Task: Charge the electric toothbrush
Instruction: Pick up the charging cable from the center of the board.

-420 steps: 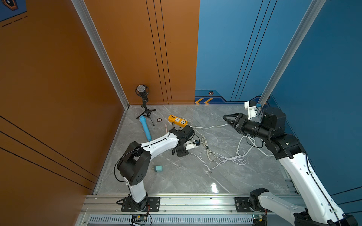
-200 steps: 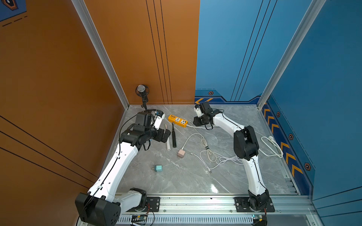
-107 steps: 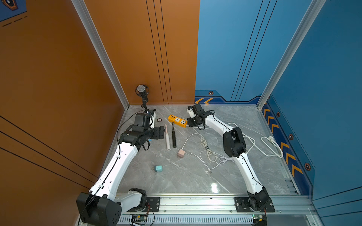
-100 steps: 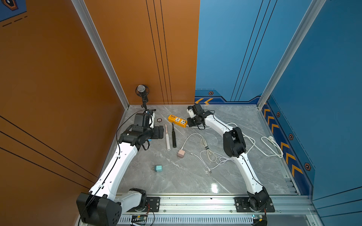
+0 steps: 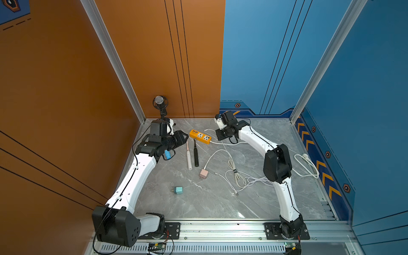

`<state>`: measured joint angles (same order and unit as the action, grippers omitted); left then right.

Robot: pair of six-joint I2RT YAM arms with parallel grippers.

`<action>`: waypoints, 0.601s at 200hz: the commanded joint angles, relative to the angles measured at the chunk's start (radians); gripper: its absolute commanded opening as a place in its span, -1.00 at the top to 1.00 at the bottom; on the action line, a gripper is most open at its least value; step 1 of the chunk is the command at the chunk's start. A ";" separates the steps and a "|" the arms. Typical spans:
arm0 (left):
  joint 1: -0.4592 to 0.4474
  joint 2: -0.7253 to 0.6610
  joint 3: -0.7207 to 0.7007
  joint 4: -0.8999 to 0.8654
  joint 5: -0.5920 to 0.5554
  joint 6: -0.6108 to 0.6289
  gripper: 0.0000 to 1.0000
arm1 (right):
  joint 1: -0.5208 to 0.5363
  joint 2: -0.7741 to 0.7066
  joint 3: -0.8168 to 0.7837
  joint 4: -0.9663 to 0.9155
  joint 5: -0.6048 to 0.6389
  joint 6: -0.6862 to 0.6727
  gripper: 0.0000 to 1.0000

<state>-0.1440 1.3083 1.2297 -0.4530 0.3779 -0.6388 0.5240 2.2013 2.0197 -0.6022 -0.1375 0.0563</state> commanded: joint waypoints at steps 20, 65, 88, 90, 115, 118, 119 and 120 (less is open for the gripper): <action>-0.007 0.098 0.042 0.338 0.235 -0.286 -0.03 | -0.004 -0.269 -0.214 0.090 -0.094 0.106 1.00; -0.027 0.199 0.054 0.523 0.255 -0.454 -0.17 | 0.016 -0.543 -0.528 0.287 -0.168 0.263 1.00; -0.041 0.224 0.057 0.533 0.226 -0.524 -0.18 | 0.040 -0.623 -0.609 0.335 -0.131 0.265 1.00; -0.043 0.226 0.056 0.533 0.224 -0.529 -0.18 | 0.039 -0.626 -0.612 0.338 -0.130 0.266 1.00; -0.062 0.262 0.055 0.545 0.232 -0.581 -0.14 | 0.062 -0.651 -0.633 0.350 -0.123 0.276 1.00; -0.064 0.266 0.054 0.553 0.234 -0.587 -0.13 | 0.066 -0.650 -0.633 0.349 -0.125 0.274 1.00; -0.065 0.268 0.054 0.554 0.235 -0.589 -0.13 | 0.066 -0.650 -0.633 0.349 -0.126 0.274 1.00; -0.066 0.270 0.054 0.557 0.236 -0.591 -0.13 | 0.067 -0.650 -0.633 0.349 -0.126 0.275 1.00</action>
<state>-0.1886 1.5448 1.2575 0.0437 0.5938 -1.1454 0.5705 1.5806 1.4067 -0.3176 -0.2657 0.2970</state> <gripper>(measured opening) 0.574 0.056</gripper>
